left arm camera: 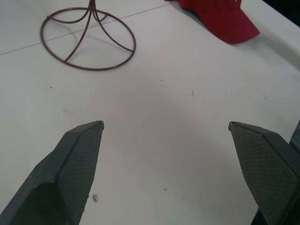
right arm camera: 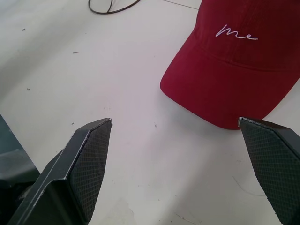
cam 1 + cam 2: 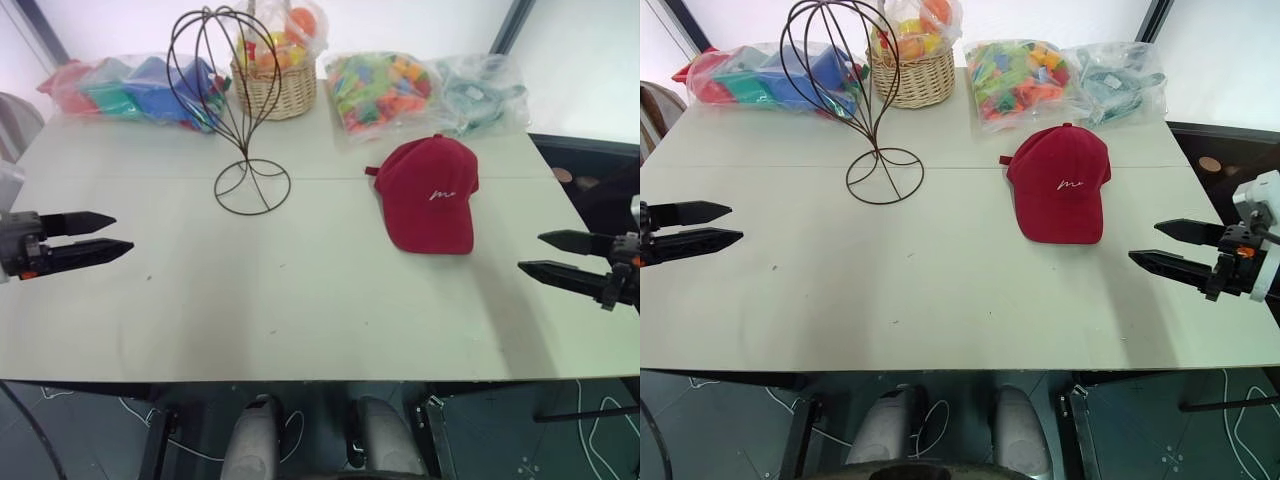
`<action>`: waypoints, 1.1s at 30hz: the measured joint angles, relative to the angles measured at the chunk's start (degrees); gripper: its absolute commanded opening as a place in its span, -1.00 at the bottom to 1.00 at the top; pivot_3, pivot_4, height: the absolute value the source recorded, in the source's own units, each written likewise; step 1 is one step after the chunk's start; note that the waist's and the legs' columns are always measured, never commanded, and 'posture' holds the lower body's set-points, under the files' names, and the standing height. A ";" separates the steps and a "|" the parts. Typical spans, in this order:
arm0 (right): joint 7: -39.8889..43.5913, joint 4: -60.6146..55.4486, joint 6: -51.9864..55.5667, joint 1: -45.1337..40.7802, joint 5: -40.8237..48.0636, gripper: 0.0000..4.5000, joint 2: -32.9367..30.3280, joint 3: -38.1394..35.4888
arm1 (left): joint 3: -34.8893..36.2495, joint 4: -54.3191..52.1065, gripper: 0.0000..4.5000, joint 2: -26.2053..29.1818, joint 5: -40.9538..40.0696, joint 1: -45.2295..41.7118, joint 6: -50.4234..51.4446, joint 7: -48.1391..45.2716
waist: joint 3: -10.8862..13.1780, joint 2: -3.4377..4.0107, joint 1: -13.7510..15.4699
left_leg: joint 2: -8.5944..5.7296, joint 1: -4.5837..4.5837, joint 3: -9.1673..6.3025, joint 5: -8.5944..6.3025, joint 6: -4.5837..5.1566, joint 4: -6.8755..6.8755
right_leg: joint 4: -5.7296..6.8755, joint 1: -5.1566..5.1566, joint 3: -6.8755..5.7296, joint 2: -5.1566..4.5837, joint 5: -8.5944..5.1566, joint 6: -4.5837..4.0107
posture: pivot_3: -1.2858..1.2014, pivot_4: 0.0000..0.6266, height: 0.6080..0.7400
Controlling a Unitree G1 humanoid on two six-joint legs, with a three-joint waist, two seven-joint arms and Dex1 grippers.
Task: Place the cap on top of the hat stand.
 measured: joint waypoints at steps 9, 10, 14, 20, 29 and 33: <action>-0.39 0.09 -0.03 -0.68 -0.03 0.97 0.01 0.42 | -0.56 1.54 1.00 -0.72 -0.52 -2.17 0.33 0.02 | 0.00 0.00 -0.03 | 0.00 0.00 0.00 0.00 0.00 0.00 | 0.00 0.00 0.00 0.01 0.00 0.00 | 0.03 -0.52 1.00; -0.40 0.10 -0.03 -0.68 -0.04 0.97 0.01 0.42 | -0.69 1.63 1.00 -0.72 -0.52 -2.19 0.33 0.01 | 0.00 0.00 -0.02 | 0.00 0.00 0.00 0.00 0.00 0.00 | 0.00 0.00 0.00 0.00 0.00 0.00 | 0.03 -0.52 1.00; -0.41 0.10 -0.03 -0.66 -0.07 0.97 0.01 0.42 | -0.76 1.75 1.00 -0.74 -0.56 -3.02 0.33 0.05 | 0.00 0.00 0.04 | 0.00 0.00 0.00 0.00 0.00 0.01 | 0.00 0.00 0.00 0.00 0.00 0.00 | 0.03 -0.52 1.00; -0.71 0.16 -0.24 -0.67 -0.15 0.97 0.02 0.42 | -0.77 1.73 1.00 -0.92 -0.55 -3.10 0.22 0.42 | 0.00 0.00 -0.01 | 0.00 0.00 0.00 0.00 0.00 0.01 | 0.01 0.00 0.00 0.00 0.00 0.00 | 0.03 -0.52 1.00; -0.95 0.61 -0.88 -0.68 -0.23 0.97 0.15 0.50 | -1.24 1.72 1.00 -1.02 -0.54 -4.73 0.07 1.62 | 0.00 0.00 -0.01 | 0.00 0.00 0.00 0.00 0.00 0.01 | 0.01 0.00 0.00 0.00 0.00 0.00 | 0.03 -0.52 1.00; -1.64 0.65 -1.74 -1.24 -0.87 0.97 0.46 1.86 | -2.42 -0.41 1.00 -3.32 -2.44 -6.59 1.91 1.43 | 0.00 0.00 0.04 | 0.00 0.00 0.00 0.00 0.00 0.03 | 0.01 0.02 0.00 0.00 0.01 0.01 | 0.03 -0.52 1.00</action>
